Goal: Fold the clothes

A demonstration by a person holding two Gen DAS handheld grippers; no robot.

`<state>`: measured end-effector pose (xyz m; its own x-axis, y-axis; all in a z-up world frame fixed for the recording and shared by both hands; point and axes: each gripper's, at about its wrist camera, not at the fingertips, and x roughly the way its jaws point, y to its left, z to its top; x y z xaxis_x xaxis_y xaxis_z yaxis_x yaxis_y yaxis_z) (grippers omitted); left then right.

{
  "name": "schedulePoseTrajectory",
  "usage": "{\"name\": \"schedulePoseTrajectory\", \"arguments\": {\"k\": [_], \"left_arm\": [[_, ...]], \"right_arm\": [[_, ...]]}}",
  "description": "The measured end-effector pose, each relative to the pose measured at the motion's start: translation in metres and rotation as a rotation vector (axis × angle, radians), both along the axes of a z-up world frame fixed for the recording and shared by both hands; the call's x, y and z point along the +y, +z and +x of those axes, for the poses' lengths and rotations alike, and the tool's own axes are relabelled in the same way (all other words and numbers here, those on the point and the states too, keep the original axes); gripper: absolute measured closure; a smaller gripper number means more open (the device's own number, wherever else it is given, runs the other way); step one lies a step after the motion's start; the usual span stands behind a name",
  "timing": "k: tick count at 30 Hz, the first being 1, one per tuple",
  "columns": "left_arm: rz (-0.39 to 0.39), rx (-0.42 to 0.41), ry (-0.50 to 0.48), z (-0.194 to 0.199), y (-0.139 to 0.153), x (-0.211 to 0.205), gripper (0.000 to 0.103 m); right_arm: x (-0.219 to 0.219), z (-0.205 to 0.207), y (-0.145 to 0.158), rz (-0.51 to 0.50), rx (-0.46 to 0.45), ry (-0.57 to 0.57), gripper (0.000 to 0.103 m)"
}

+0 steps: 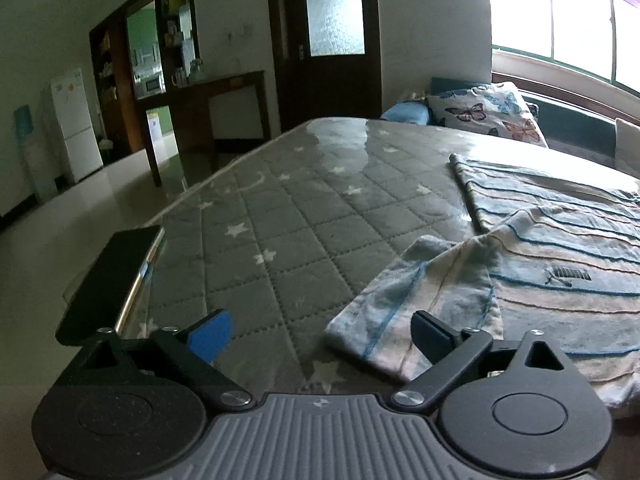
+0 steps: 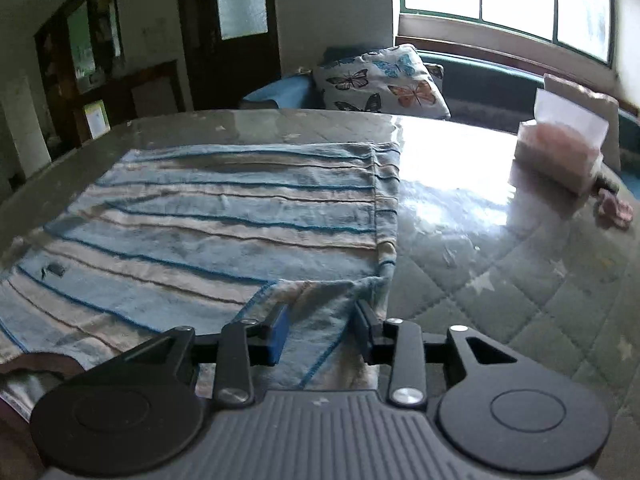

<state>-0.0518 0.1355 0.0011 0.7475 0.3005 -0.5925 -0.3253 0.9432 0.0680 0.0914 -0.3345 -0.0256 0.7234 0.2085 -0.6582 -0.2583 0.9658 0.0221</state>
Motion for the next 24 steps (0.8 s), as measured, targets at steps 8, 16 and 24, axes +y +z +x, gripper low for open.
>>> {"name": "schedulePoseTrajectory", "arguments": {"k": [8,16,24], "left_arm": [[-0.094,0.024,-0.026,0.006,-0.006,0.004,0.037],[-0.119,0.013,-0.085,0.007,-0.008,0.002,0.082],[-0.14,-0.003,-0.088,0.004,-0.005,0.008,0.085]], "right_arm": [[0.04,-0.027,0.006,0.019,0.02,0.166,0.054],[0.1,-0.044,0.016,0.026,0.002,0.359,0.048],[0.172,-0.067,0.015,0.027,0.016,0.59,0.043]]}}
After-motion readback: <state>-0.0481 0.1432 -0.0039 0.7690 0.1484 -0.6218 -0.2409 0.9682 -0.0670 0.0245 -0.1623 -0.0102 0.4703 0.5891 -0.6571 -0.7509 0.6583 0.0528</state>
